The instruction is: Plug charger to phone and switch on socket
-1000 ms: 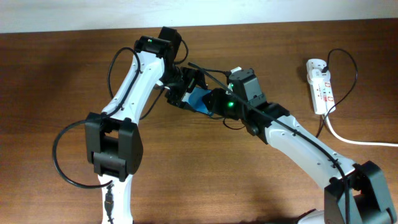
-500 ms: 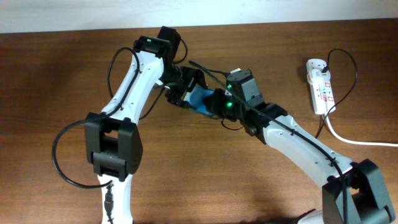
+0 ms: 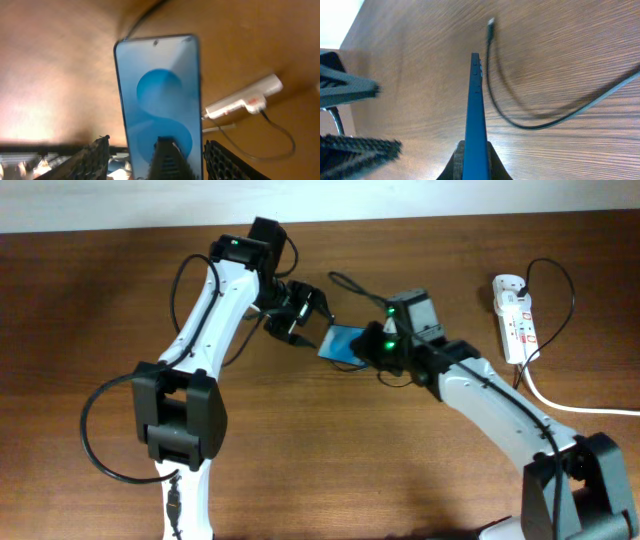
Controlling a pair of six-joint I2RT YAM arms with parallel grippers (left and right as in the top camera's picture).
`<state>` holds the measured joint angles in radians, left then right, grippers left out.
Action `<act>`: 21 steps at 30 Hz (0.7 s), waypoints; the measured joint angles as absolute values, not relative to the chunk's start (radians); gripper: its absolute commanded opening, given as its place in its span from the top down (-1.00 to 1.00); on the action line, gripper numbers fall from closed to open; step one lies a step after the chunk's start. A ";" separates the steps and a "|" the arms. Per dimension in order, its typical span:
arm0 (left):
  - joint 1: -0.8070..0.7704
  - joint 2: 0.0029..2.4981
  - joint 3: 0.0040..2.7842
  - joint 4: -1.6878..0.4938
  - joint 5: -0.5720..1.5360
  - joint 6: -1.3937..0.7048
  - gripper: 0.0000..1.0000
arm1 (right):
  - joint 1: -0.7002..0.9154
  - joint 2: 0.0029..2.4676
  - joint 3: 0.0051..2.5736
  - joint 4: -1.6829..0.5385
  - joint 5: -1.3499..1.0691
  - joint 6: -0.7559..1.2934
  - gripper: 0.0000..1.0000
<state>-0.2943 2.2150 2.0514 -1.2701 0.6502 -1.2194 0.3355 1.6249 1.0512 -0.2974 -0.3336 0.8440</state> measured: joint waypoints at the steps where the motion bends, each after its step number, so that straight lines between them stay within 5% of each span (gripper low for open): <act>1: -0.283 2.215 2.052 -1.243 0.670 -1.163 -0.29 | 0.313 1.611 1.051 -0.311 -0.334 0.838 0.92; 5: -0.250 2.215 2.051 -1.094 0.807 -0.933 -0.20 | 0.234 1.440 1.051 -0.303 -0.337 0.831 0.92; 7: -0.240 2.215 2.051 -1.001 0.915 -0.879 -0.39 | 0.224 1.372 1.051 -0.260 -0.331 0.858 0.92; 13: -0.228 2.215 2.051 -0.711 1.290 -0.834 -0.39 | 0.224 1.351 1.051 -0.160 -0.181 1.080 0.92; 21: -0.228 2.215 2.051 -0.691 1.415 -0.830 -0.46 | 0.260 1.356 1.050 0.021 -0.038 1.368 0.92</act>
